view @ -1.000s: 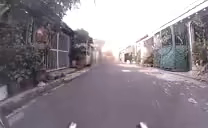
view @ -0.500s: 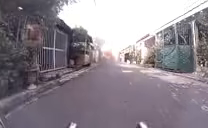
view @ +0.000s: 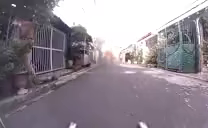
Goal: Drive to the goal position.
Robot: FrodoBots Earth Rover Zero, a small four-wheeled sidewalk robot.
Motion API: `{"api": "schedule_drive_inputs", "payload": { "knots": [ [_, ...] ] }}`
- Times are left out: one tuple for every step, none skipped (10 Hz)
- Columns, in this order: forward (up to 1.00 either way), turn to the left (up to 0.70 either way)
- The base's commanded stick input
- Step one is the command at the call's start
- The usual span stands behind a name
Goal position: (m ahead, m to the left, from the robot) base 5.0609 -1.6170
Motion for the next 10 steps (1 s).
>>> {"api": "schedule_drive_inputs", "payload": {
  "knots": [
    [0.70, 0.00],
    [0.70, 0.00],
    [0.70, 0.00],
    [0.70, 0.00],
    [0.70, 0.00],
    [0.70, 0.00],
    [0.70, 0.00],
    [0.70, 0.00],
    [0.70, 0.00],
    [0.70, 0.00]
  ]
}}
